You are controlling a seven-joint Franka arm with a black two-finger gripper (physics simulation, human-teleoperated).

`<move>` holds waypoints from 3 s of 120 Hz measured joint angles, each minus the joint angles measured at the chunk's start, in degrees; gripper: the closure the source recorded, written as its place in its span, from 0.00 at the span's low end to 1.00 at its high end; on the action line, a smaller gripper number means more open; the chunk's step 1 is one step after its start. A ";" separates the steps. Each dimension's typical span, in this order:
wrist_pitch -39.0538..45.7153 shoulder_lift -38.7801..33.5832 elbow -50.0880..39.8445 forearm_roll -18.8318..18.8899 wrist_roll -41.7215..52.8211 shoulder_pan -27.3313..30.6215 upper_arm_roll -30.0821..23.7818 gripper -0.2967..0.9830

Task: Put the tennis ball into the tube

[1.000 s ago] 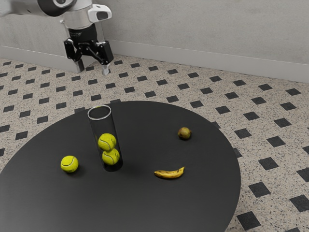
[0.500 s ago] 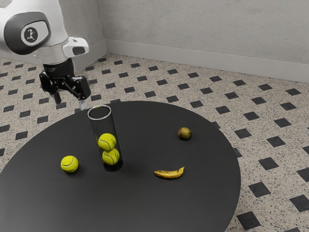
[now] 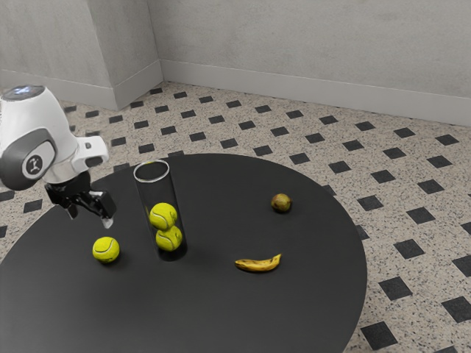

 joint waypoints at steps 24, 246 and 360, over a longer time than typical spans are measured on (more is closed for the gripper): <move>11.43 8.45 -1.88 -0.40 4.04 4.29 -0.02 0.23; 10.61 9.50 8.19 -1.86 9.43 9.87 -2.55 0.58; -10.92 20.29 32.78 -9.23 9.14 8.79 -12.66 0.58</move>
